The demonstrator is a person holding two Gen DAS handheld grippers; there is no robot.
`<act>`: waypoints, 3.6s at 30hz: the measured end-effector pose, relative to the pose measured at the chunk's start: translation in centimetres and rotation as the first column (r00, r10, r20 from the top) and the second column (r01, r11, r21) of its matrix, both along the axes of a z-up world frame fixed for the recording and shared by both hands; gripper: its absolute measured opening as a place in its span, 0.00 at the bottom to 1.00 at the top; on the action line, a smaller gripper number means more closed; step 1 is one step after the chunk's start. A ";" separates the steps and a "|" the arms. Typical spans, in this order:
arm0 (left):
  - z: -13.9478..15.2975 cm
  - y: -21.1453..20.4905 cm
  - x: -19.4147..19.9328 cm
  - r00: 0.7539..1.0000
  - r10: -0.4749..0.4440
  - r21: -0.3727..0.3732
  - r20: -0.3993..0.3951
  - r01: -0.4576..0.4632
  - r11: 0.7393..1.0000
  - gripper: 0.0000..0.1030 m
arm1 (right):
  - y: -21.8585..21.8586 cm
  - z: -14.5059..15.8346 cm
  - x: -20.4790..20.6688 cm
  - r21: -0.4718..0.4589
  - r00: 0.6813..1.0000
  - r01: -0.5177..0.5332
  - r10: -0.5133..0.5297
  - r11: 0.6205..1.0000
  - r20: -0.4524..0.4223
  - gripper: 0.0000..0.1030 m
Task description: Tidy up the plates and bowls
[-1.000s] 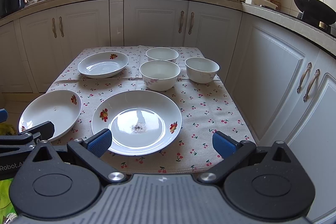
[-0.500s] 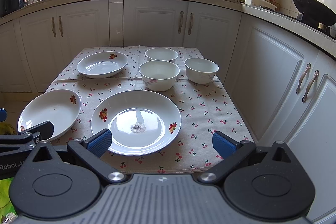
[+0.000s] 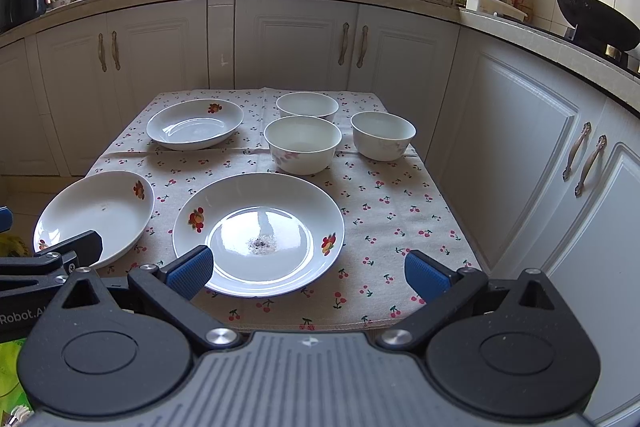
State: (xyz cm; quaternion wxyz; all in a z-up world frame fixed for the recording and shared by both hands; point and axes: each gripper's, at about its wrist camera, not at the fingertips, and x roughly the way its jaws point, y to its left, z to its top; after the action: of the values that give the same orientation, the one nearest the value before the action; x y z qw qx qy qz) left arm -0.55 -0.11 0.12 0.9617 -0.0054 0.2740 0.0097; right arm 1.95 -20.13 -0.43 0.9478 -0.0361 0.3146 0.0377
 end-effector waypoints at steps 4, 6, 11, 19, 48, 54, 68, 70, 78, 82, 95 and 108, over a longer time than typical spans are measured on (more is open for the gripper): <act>0.0 -0.1 0.0 1.000 -0.002 0.003 0.003 0.002 1.000 0.99 | 0.0 0.0 0.0 0.000 1.000 0.000 0.000 1.000 0.000 1.00; 0.1 -0.1 0.0 1.000 -0.003 0.003 0.005 0.003 1.000 0.99 | 0.0 0.0 0.0 -0.001 1.000 0.000 0.000 1.000 0.001 1.00; 0.0 0.0 0.0 1.000 -0.007 -0.002 0.006 0.007 1.000 0.99 | 0.0 0.0 0.0 -0.002 1.000 0.001 -0.001 1.000 0.003 1.00; 0.0 0.2 0.4 1.000 -0.008 -0.004 -0.004 0.008 1.000 0.99 | 0.3 0.0 0.3 -0.011 1.000 -0.005 0.005 1.000 -0.001 1.00; -1.5 4.3 4.3 0.997 -0.074 -0.032 0.013 0.075 0.997 0.99 | 1.2 1.9 6.7 0.043 0.980 -0.173 0.168 0.984 0.104 1.00; -2.3 6.0 4.8 0.994 -0.107 -0.010 0.002 0.107 0.994 0.99 | 2.4 2.2 8.4 0.088 0.954 -0.267 0.250 0.960 0.167 1.00; -6.1 12.1 3.3 0.982 -0.150 -0.022 -0.116 0.148 0.989 0.99 | 8.9 -0.1 11.8 0.120 0.906 -0.421 0.423 0.899 0.008 1.00; -6.7 12.8 3.1 0.976 -0.170 -0.029 -0.136 0.167 0.985 0.99 | 9.9 -0.3 11.7 0.085 0.896 -0.444 0.445 0.892 0.006 1.00; -9.3 14.0 4.3 0.953 -0.242 -0.059 -0.181 0.235 0.970 0.99 | 12.0 -1.3 13.8 0.128 0.887 -0.444 0.455 0.887 -0.080 1.00; -10.1 14.2 5.2 0.943 -0.266 -0.051 -0.201 0.261 0.964 0.99 | 12.6 -1.8 14.4 0.120 0.883 -0.446 0.458 0.887 -0.106 1.00; -10.7 14.8 7.2 0.920 -0.336 -0.047 -0.200 0.334 0.942 0.99 | 14.6 -3.8 16.9 0.125 0.822 -0.524 0.539 0.843 -0.186 1.00; -10.7 14.9 8.2 0.883 -0.418 -0.032 -0.212 0.422 0.906 0.99 | 17.8 -6.4 20.2 0.140 0.688 -0.652 0.659 0.745 -0.303 0.82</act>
State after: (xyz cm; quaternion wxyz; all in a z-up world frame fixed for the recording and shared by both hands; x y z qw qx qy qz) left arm 7.70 14.79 -10.54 0.9058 0.0622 0.3704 -0.1961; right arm 22.14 -2.31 -6.82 0.8046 -0.1291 0.4357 0.3822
